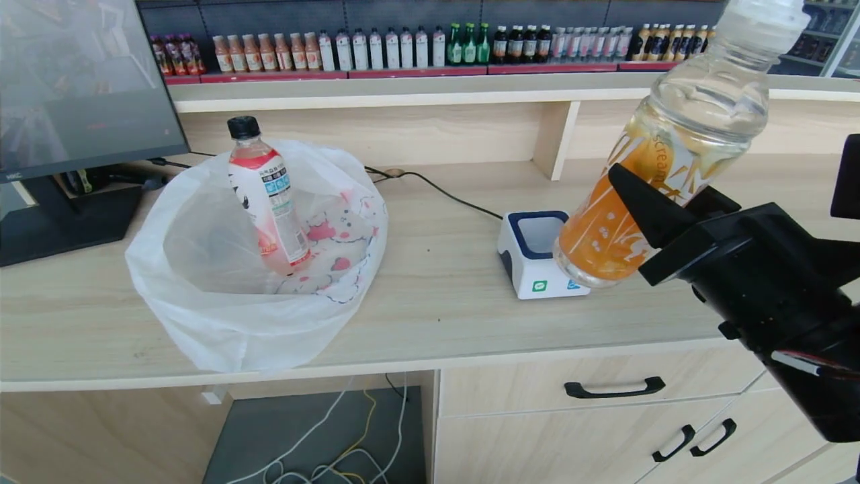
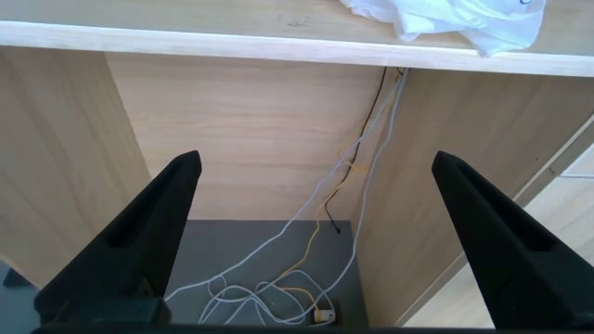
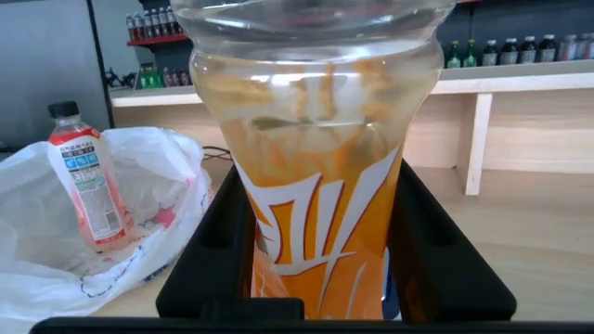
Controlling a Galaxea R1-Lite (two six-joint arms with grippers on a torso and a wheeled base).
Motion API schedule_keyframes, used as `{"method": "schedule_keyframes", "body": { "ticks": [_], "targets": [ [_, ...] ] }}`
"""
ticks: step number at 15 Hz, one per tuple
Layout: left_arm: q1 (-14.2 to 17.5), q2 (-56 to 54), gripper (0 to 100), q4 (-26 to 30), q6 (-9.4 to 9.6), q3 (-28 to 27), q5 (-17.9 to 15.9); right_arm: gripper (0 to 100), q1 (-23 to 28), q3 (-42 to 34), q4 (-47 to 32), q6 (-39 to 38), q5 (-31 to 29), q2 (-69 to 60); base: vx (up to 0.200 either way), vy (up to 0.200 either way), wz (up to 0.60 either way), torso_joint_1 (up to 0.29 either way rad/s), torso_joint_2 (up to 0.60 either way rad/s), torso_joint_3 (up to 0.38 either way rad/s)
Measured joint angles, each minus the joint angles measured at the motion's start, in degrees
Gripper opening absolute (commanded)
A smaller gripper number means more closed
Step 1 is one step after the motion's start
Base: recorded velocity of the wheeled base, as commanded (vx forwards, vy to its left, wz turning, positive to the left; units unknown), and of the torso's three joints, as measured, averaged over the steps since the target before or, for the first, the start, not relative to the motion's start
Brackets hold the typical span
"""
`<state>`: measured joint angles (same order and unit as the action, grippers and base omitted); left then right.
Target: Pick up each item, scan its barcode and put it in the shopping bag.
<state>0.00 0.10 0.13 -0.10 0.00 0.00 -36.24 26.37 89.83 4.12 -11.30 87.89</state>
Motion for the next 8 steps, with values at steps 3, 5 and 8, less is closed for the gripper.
{"method": "schedule_keyframes", "body": {
  "ticks": [3, 5, 8],
  "targets": [
    [0.0, 0.0, 100, 0.0, 0.02, 0.0, 0.0, 0, 0.0, -1.2, 0.2, 0.0, -0.1, -1.6, 0.0, 0.0, 0.0, 0.0, 0.0, 0.0],
    [0.0, 0.0, 100, 0.0, 0.02, 0.0, 0.0, 0, 0.1, -1.7, 0.2, -1.7, -0.4, -2.8, 0.0, 0.0, 0.0, 0.0, 0.0, 0.0],
    [0.0, 0.0, 100, 0.0, 0.02, 0.0, 0.0, 0, 1.3, -2.3, 0.0, -5.9, -0.4, -3.7, 0.0, 0.0, 0.0, 0.0, 0.0, 0.0]
  ]
}}
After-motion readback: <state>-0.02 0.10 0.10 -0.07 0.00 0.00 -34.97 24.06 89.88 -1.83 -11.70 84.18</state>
